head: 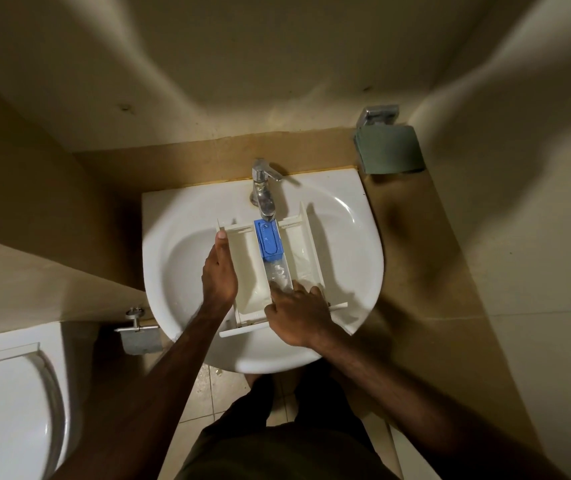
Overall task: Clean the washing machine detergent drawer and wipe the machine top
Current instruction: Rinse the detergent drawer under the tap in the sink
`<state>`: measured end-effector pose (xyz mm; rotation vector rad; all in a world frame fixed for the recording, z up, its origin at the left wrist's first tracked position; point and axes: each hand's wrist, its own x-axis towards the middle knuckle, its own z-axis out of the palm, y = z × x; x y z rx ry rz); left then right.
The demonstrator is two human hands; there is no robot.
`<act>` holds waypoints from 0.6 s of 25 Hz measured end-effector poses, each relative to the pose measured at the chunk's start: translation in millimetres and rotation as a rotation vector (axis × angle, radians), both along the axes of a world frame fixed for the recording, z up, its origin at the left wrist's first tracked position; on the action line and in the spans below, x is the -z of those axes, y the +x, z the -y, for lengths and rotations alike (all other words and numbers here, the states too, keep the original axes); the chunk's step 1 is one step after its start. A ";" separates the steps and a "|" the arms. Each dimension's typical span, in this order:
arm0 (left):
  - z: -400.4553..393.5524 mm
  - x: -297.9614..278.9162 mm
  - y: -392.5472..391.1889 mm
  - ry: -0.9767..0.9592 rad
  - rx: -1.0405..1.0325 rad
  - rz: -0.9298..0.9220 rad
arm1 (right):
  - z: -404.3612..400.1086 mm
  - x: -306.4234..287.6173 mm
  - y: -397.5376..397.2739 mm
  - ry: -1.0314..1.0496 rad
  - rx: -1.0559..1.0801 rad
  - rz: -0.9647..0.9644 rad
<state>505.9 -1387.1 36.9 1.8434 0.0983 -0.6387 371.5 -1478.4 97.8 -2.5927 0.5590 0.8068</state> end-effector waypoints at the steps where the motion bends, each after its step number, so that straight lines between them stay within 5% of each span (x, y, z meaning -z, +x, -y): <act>1: 0.3 -0.1 -0.5 -0.010 -0.010 -0.007 | -4.0 -1.8 -3.2 -0.040 -0.008 0.014; 5: 2.2 -6.8 -2.4 -0.045 -0.007 0.008 | -3.8 -5.1 -0.7 -0.137 -0.001 0.148; 15: -0.8 4.8 0.9 -0.053 0.004 0.029 | -4.4 13.1 20.7 0.101 0.192 0.174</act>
